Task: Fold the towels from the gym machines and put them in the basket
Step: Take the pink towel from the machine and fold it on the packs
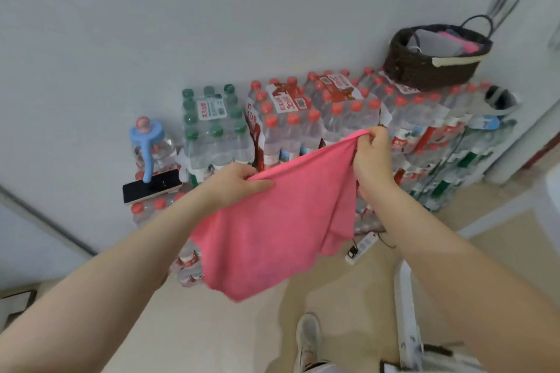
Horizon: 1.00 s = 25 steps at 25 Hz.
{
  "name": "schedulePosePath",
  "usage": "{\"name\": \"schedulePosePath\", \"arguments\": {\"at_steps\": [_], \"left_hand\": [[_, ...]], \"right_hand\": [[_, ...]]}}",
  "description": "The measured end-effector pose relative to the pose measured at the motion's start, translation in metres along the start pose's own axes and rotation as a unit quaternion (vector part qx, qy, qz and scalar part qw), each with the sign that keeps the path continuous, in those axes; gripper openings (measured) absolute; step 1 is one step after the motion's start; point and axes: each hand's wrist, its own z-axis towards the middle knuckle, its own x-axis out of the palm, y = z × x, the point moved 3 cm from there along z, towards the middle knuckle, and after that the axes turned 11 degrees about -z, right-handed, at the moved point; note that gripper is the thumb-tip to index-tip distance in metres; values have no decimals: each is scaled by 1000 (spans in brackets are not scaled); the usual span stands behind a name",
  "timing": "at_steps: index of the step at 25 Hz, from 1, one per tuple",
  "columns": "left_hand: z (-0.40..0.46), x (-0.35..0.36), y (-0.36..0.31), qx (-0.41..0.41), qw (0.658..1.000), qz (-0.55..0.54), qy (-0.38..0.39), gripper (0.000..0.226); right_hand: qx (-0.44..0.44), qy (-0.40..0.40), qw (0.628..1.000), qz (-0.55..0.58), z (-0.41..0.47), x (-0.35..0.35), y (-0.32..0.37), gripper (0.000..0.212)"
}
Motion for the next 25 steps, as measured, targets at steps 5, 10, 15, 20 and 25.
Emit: {"name": "schedulePosePath", "arguments": {"at_steps": [5,10,15,20,25], "left_hand": [[84,-39,-23,2,971,130,-201,52],[150,-85,-40,-32,941,183,-281,50],[215,-151,-73,-20,904,248,-347,42],[303,-170,-76,42,856,378,-351,16],[357,-98,-65,126,939,270,-172,36]], "right_hand": [[-13,115,993,-3,122,24,14,22],[-88,191,973,-93,208,49,38,15],[-82,227,970,-13,273,86,74,21],[-171,189,954,-158,334,132,96,13],[-151,179,933,-273,371,173,70,16]]}}
